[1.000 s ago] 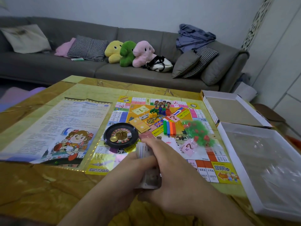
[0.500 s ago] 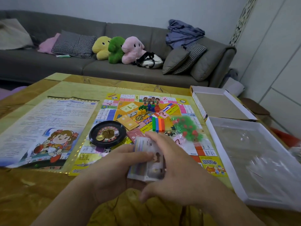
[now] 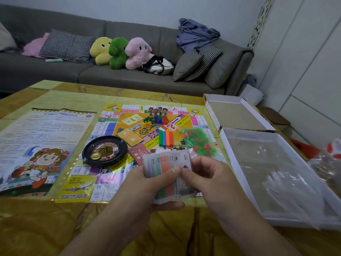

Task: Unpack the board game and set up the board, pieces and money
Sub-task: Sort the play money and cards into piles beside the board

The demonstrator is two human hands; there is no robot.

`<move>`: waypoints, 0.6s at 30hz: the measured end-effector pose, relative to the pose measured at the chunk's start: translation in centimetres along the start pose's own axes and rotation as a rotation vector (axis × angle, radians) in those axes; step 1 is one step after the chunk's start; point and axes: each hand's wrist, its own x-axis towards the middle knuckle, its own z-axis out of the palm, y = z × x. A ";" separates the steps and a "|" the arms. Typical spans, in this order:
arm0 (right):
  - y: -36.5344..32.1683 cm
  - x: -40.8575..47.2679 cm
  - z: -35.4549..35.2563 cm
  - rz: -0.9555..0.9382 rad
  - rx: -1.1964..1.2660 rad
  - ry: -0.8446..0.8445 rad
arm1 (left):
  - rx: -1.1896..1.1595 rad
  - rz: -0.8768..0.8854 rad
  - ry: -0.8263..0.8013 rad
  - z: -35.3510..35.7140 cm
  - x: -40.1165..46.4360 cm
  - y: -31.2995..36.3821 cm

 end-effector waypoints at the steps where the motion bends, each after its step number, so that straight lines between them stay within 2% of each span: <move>1: 0.0 -0.2 -0.2 -0.009 0.003 0.017 | -0.008 -0.003 -0.006 0.3 -0.1 -0.1; 6: -0.2 -1.0 -1.3 -0.032 0.022 0.090 | -0.050 0.023 -0.039 1.1 -0.6 0.1; 15: -0.3 -1.8 -2.5 0.030 0.129 0.007 | 0.046 0.102 0.018 1.9 -1.0 -0.6; 18: -0.3 -1.5 -2.6 0.028 0.148 0.037 | 0.026 0.096 0.030 2.1 -0.9 -0.6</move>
